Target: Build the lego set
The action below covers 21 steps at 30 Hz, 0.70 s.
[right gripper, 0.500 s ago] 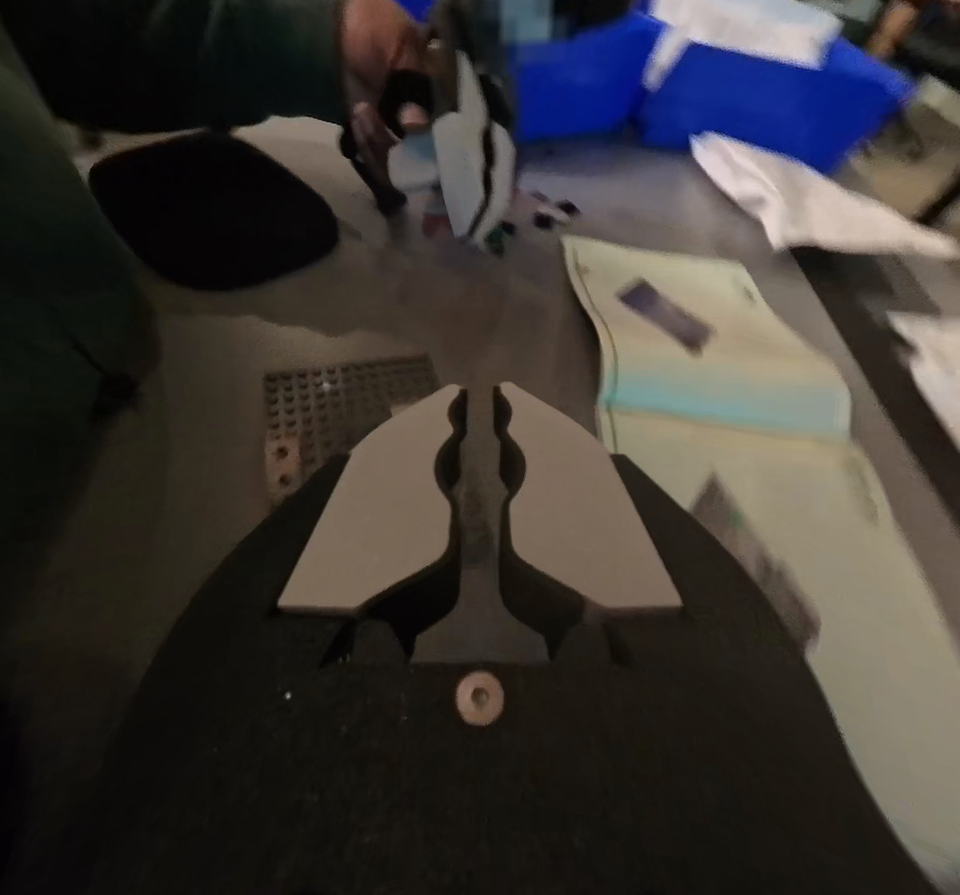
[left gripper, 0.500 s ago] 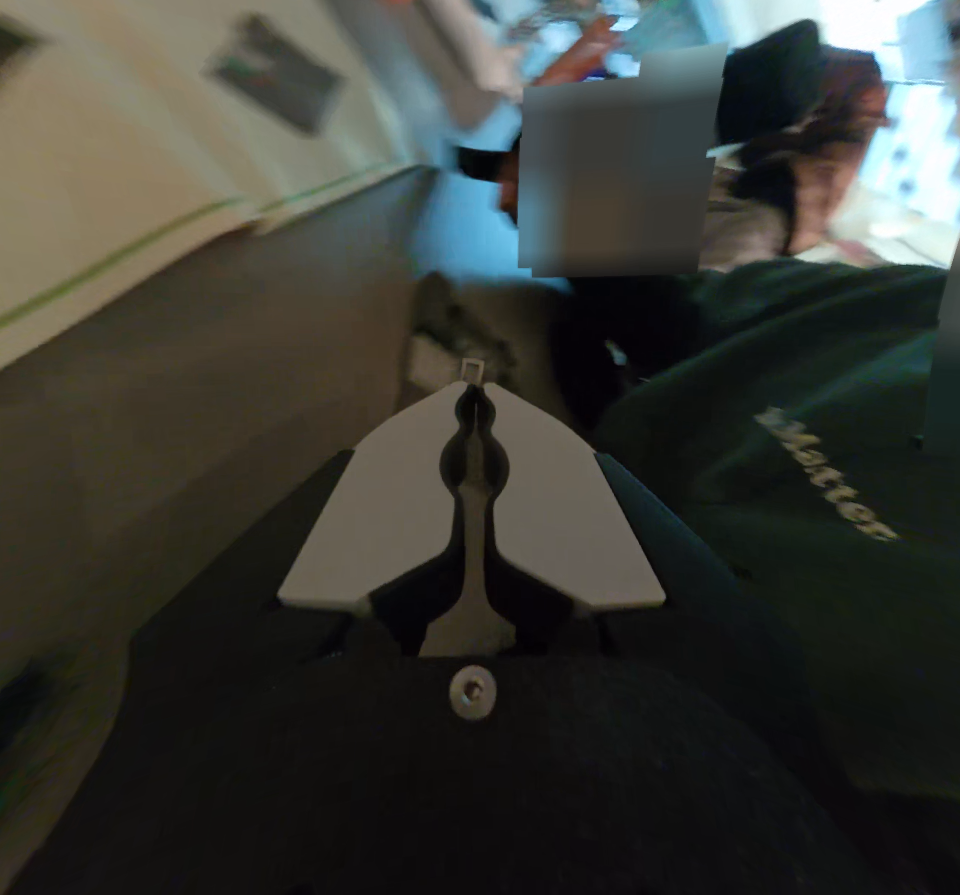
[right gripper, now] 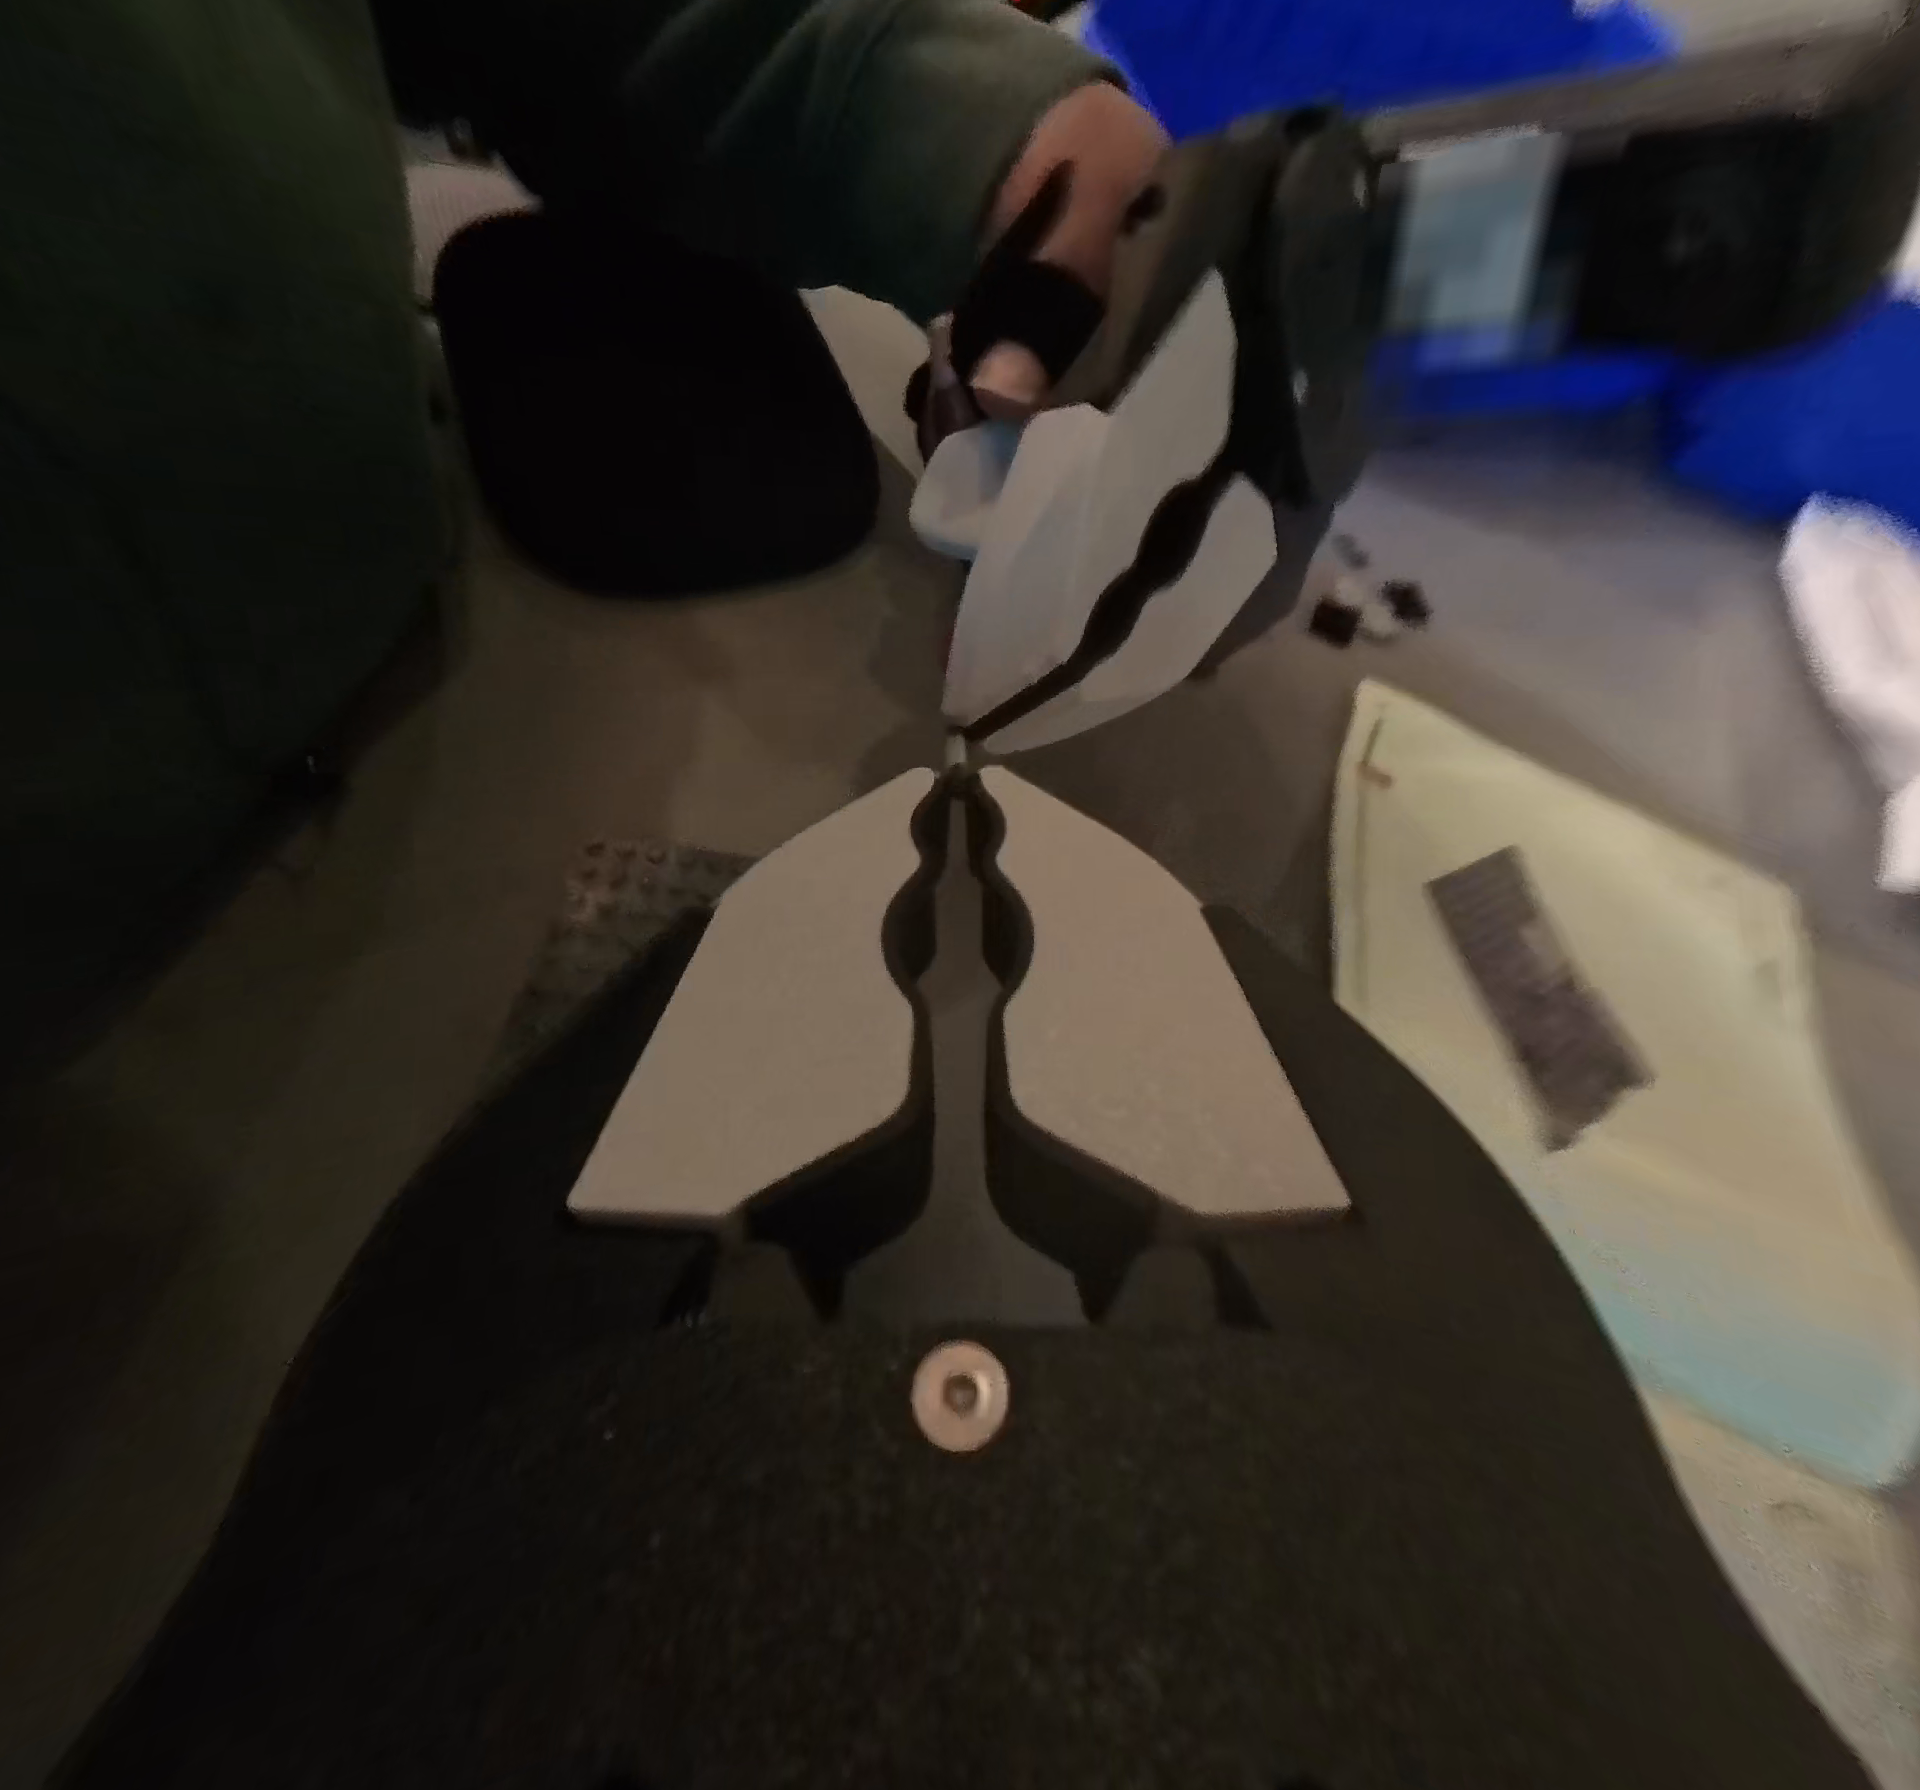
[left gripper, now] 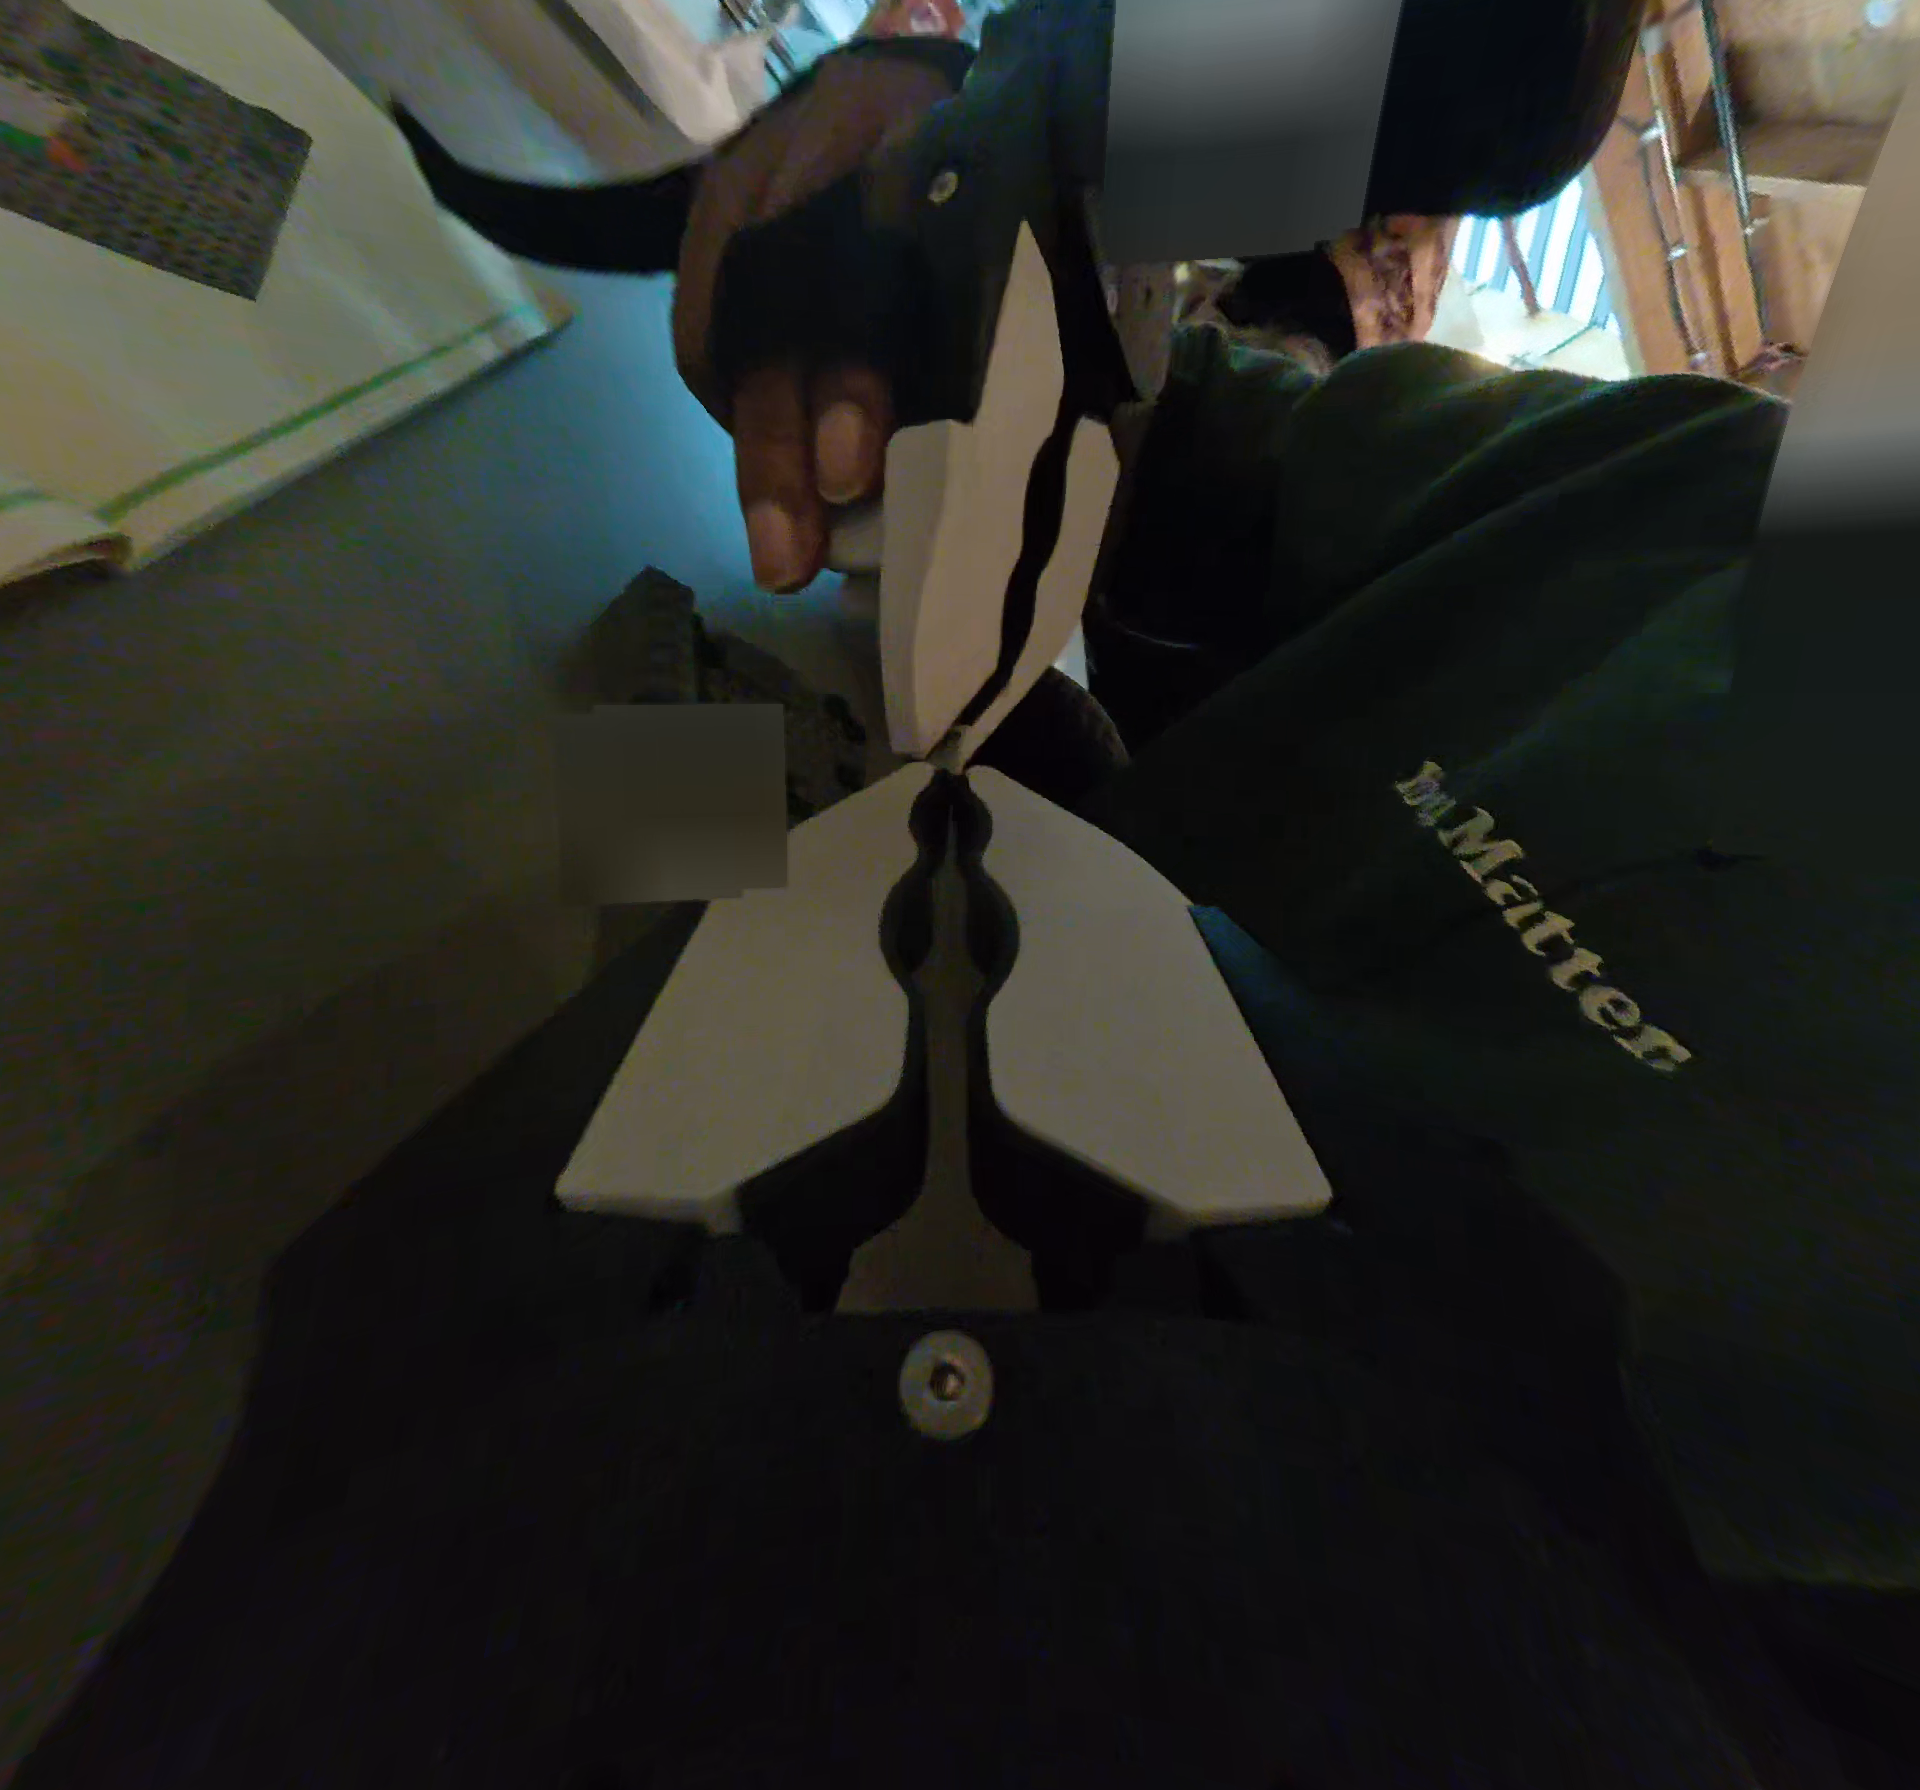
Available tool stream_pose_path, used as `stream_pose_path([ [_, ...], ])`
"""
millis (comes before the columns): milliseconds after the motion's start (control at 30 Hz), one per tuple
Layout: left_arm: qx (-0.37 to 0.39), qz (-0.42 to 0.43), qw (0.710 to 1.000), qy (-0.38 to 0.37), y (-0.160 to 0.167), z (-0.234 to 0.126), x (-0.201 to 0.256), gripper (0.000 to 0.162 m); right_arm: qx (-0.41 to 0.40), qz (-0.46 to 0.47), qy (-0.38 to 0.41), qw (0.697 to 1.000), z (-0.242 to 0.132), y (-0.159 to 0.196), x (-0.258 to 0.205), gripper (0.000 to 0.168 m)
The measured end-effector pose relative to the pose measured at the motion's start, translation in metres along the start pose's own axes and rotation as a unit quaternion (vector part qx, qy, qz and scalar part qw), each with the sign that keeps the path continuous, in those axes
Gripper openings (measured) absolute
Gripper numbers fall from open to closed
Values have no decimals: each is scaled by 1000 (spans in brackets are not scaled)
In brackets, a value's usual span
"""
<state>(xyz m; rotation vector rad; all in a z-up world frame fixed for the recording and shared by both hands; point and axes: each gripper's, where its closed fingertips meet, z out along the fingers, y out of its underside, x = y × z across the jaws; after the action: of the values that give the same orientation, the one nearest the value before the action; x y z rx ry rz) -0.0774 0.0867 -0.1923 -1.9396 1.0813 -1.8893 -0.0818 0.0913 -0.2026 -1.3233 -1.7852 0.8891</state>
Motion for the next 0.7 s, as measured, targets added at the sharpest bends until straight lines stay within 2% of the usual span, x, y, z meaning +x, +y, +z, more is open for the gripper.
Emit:
stream_pose_path([
  [67, 8, 12, 1000, -28, -2, -7, -7, 4, -13, 100, -25, 995, 3, 7, 5, 2],
  [133, 1, 51, 994, -94, -2, -15, -20, 12, -29, 207, -48, 977, 6, 15, 10, 2],
  [233, -12, 147, 969, -199, -4, -23, -32, 18, -2, 357, -95, 929, 8, 12, 16, 2],
  [333, -18, 233, 932, -275, -9, -25, -34, 23, 44, 464, -134, 875, 9, 5, 23, 2],
  [400, -18, 283, 905, -316, -12, -26, -33, 24, 78, 509, -154, 843, 8, -1, 27, 2],
  [500, -11, 330, 872, -360, -16, -28, -31, 22, 109, 542, -177, 815, 8, -7, 27, 2],
  [700, 17, 361, 860, -359, -24, -23, -21, 17, 142, 557, -200, 793, 6, -18, 22, 2],
])
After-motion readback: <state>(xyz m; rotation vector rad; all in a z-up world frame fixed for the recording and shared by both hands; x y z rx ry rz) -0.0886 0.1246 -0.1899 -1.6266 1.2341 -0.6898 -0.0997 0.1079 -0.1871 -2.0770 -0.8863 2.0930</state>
